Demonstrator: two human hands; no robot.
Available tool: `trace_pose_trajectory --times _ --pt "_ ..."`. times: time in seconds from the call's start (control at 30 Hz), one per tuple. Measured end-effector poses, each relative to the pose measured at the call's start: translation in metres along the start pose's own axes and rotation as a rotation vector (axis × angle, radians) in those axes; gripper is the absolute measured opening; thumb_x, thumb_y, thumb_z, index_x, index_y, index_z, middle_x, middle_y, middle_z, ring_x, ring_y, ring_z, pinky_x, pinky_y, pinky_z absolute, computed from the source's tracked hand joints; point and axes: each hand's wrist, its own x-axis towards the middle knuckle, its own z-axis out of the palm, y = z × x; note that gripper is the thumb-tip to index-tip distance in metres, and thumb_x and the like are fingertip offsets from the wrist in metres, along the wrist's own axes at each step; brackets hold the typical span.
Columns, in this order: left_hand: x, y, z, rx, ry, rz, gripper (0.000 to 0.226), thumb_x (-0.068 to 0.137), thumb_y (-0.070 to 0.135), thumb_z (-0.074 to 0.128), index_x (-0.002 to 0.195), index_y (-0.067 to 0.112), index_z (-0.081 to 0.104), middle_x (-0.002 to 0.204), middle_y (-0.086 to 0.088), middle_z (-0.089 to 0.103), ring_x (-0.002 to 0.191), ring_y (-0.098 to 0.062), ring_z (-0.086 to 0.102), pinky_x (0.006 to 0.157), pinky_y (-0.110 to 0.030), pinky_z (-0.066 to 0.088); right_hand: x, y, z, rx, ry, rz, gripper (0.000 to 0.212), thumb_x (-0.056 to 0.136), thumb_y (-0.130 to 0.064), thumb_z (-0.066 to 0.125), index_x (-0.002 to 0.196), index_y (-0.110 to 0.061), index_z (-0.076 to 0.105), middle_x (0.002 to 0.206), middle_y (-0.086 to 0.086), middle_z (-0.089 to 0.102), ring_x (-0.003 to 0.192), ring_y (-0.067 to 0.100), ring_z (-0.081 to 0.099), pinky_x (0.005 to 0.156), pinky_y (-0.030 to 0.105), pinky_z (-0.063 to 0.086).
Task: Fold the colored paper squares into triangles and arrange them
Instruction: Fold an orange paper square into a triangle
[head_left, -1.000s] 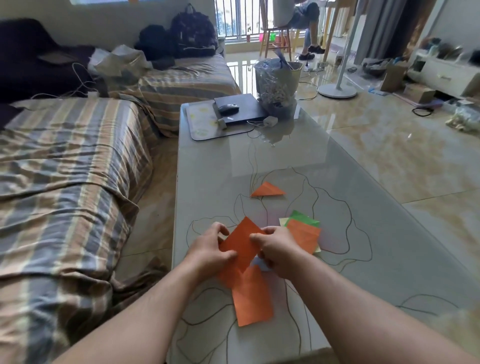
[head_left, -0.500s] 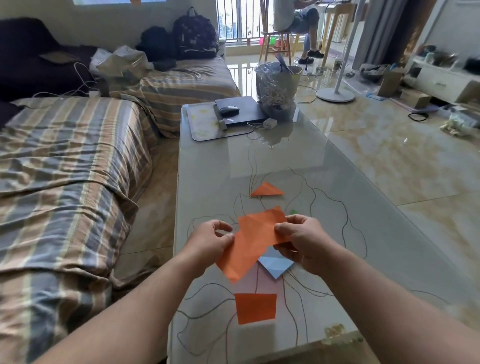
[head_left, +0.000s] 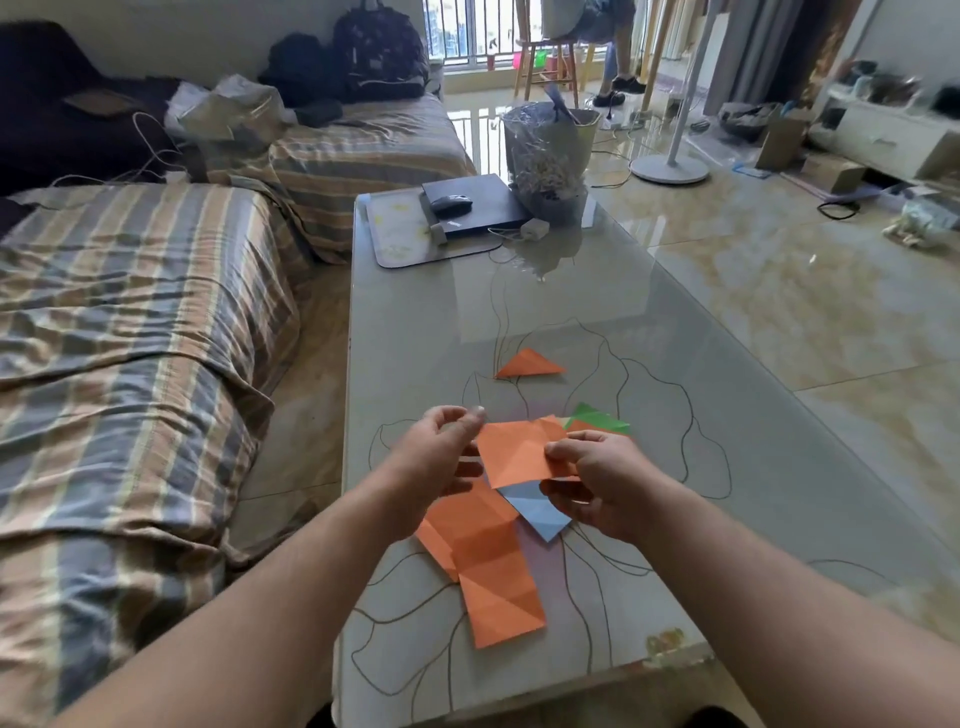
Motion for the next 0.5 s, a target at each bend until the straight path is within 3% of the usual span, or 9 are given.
trace_pose_trajectory --times 0.1,0.2,0.27,0.5 --pt "-0.008 0.019 0.007 -0.054 -0.083 -0.108 0.05 0.096 0.024 0.074 0.136 0.026 0.045 0.116 -0.015 0.067 0.091 -0.026 0.072 0.079 -0.037 0.063 -0.008 -0.01 0.004 0.003 -0.057 0.002 0.014 0.097 -0.008 0.068 0.11 -0.011 0.065 0.1 0.016 0.069 0.077 0.033 0.07 0.062 0.035 0.057" --pt "-0.012 0.03 0.009 -0.094 -0.041 -0.105 0.052 0.094 0.005 0.071 0.137 0.023 0.048 0.123 -0.015 0.059 0.097 -0.028 0.071 0.07 -0.036 0.064 -0.019 -0.02 0.006 0.033 -0.111 0.002 0.015 0.097 -0.008 0.068 0.112 -0.009 0.067 0.096 0.016 0.071 0.073 0.032 0.073 0.061 0.034 0.059" --pt "-0.015 0.03 0.009 -0.154 -0.01 -0.097 0.047 0.094 0.005 0.07 0.134 0.023 0.053 0.127 -0.014 0.058 0.104 -0.028 0.069 0.065 -0.034 0.062 -0.027 -0.025 0.005 0.057 -0.138 0.002 0.016 0.098 -0.009 0.067 0.114 -0.009 0.068 0.094 0.016 0.071 0.068 0.03 0.074 0.061 0.033 0.059" --pt "-0.03 0.022 -0.001 -0.237 -0.04 -0.044 0.033 0.098 0.008 0.065 0.127 0.023 0.06 0.116 -0.014 0.064 0.082 -0.019 0.068 0.059 -0.027 0.057 -0.042 -0.013 0.011 0.186 -0.131 0.035 0.003 0.097 -0.014 0.066 0.096 -0.011 0.064 0.077 0.011 0.066 0.057 0.023 0.067 0.051 0.028 0.053"
